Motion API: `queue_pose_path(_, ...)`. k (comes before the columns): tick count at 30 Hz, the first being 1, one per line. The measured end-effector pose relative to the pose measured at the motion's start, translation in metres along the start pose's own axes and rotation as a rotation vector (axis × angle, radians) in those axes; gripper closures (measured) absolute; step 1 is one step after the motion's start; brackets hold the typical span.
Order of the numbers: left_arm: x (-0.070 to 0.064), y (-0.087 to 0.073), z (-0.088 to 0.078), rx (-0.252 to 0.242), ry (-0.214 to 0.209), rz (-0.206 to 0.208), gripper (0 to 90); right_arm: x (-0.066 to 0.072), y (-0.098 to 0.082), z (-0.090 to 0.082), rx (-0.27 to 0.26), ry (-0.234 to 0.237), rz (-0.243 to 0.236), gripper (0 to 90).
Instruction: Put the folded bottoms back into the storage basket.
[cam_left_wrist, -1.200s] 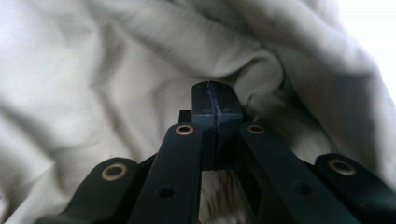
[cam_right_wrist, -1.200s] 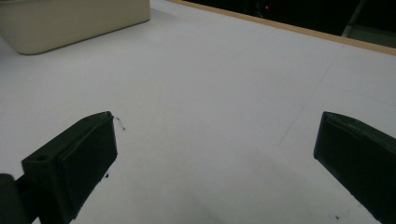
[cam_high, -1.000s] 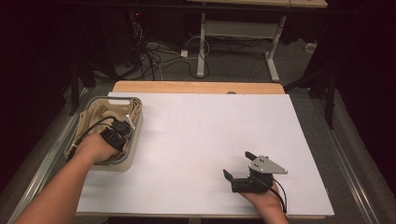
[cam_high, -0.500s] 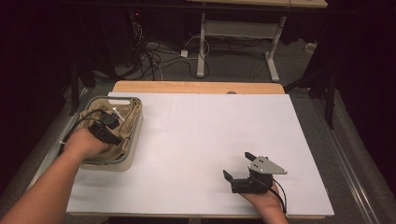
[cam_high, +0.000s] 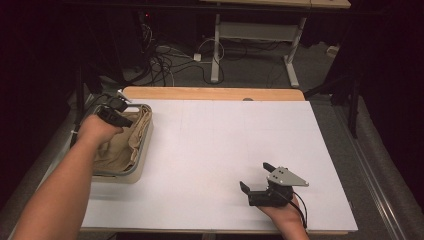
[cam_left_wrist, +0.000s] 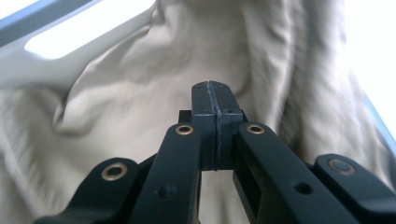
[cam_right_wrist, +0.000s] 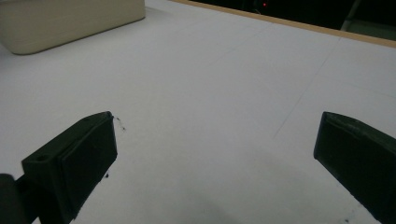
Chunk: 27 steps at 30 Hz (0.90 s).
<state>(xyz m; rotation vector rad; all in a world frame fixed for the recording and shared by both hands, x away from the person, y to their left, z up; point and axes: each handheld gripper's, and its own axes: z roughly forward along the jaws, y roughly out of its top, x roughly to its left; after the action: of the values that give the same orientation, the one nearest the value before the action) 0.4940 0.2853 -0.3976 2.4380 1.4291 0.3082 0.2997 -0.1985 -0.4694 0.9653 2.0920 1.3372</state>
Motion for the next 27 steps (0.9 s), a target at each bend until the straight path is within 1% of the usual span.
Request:
queue_pose_path(1, 0.001, 0.004, 0.006, 0.004, -0.017, -0.009, 87.8, 0.000, 0.000, 0.000, 0.000, -0.001, -0.003, 0.4)
queue_pose_path(3, 0.001, 0.010, 0.017, -0.007, -0.040, -0.029, 87.8, 0.000, -0.001, 0.000, 0.004, -0.001, -0.004, 0.4)
queue_pose_path(4, 0.002, 0.014, 0.023, -0.006, -0.057, -0.040, 87.8, 0.000, -0.001, 0.000, 0.004, 0.000, -0.003, 0.4)
queue_pose_path(6, 0.000, 0.018, 0.032, 0.004, -0.059, -0.036, 87.8, -0.001, -0.002, 0.001, 0.006, 0.002, 0.000, 0.4)
queue_pose_path(9, 0.000, 0.022, 0.048, 0.008, -0.089, -0.067, 87.8, -0.001, -0.003, 0.002, 0.011, 0.005, -0.001, 0.4)
queue_pose_path(11, 0.000, 0.024, 0.056, 0.006, -0.092, -0.082, 87.8, -0.001, -0.003, 0.003, 0.012, 0.009, -0.002, 0.4)
queue_pose_path(12, -0.001, 0.025, 0.061, 0.013, -0.095, -0.086, 87.8, -0.001, -0.003, 0.003, 0.012, 0.009, -0.002, 0.4)
queue_pose_path(14, -0.001, 0.025, 0.066, -0.017, -0.100, -0.104, 87.8, 0.000, -0.003, 0.003, 0.012, 0.010, -0.005, 0.4)
queue_pose_path(15, -0.001, 0.025, 0.067, -0.023, -0.100, -0.108, 87.9, 0.000, -0.003, 0.003, 0.011, 0.010, -0.007, 0.4)
queue_pose_path(18, -0.002, 0.025, 0.065, -0.017, -0.096, -0.104, 87.9, 0.001, -0.002, 0.003, 0.007, 0.010, -0.008, 0.4)
queue_pose_path(20, -0.003, 0.023, 0.063, -0.009, -0.078, -0.101, 87.8, 0.001, -0.001, 0.003, 0.004, 0.008, -0.014, 0.4)
queue_pose_path(22, -0.003, 0.020, 0.058, -0.017, -0.071, -0.107, 87.8, 0.001, 0.001, 0.002, 0.001, 0.000, -0.023, 0.4)
queue_pose_path(23, -0.003, 0.017, 0.053, -0.020, -0.069, -0.112, 87.8, 0.000, 0.003, 0.000, -0.007, -0.007, -0.020, 0.4)
queue_pose_path(26, -0.001, 0.009, 0.043, -0.018, -0.053, -0.124, 87.8, -0.001, 0.006, -0.001, -0.013, -0.014, -0.032, 0.4)
queue_pose_path(27, 0.000, 0.003, 0.038, -0.019, -0.051, -0.131, 87.8, -0.005, 0.009, -0.002, -0.016, -0.023, -0.037, 0.4)
